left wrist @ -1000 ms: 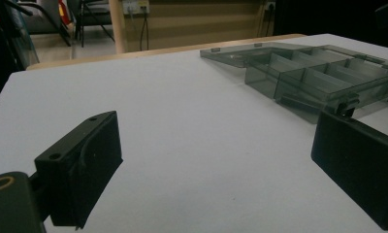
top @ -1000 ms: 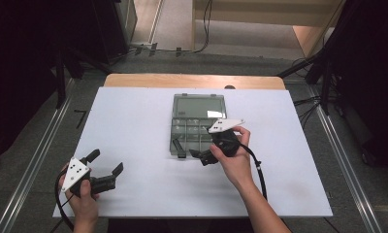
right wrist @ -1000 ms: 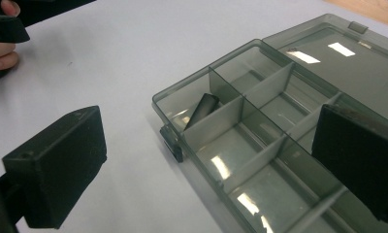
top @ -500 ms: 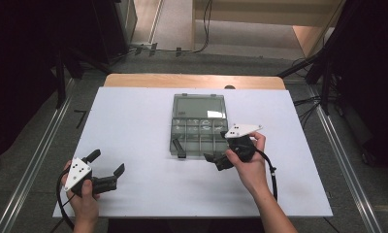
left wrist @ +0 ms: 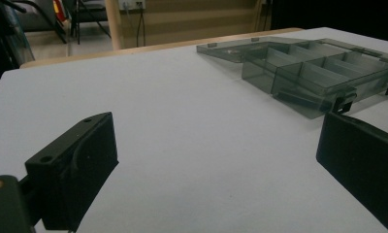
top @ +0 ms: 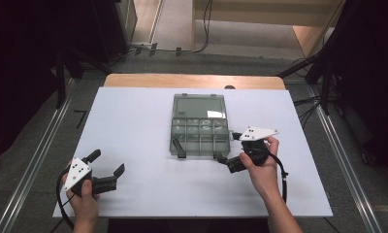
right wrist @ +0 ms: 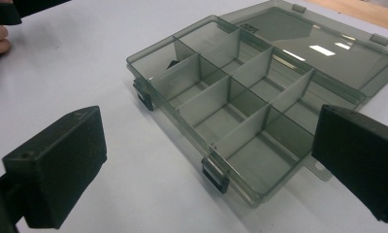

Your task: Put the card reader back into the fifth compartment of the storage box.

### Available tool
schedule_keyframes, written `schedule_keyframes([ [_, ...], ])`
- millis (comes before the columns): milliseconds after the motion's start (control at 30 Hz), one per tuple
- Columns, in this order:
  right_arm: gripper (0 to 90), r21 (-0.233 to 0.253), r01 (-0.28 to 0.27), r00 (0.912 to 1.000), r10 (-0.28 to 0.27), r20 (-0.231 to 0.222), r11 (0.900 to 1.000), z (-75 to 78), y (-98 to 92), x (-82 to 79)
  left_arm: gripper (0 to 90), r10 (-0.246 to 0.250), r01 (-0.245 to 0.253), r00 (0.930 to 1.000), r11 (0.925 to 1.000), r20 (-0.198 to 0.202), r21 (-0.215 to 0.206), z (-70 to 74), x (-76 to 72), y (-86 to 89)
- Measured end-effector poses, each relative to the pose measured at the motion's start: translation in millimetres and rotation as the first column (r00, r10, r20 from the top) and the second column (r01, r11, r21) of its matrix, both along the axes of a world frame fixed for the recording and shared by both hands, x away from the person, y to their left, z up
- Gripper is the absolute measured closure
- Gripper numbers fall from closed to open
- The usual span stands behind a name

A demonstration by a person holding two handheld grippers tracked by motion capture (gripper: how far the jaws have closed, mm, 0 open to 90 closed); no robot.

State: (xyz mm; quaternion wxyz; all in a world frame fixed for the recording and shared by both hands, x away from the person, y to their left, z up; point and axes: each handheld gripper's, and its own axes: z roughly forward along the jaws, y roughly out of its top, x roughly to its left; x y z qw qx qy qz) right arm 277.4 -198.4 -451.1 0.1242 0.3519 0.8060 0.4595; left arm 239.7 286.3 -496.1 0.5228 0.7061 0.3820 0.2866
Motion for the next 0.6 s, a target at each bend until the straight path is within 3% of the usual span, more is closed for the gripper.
schedule_keyframes([
  [600, 0.0, 0.011, 0.041, 0.9992, -0.041, -0.001, 0.999, -7.7, -26.3, -11.9, 1.3, -0.006, 0.006, 1.0000, 1.0000, 0.000, -0.006, -0.1, -0.2, 0.7],
])
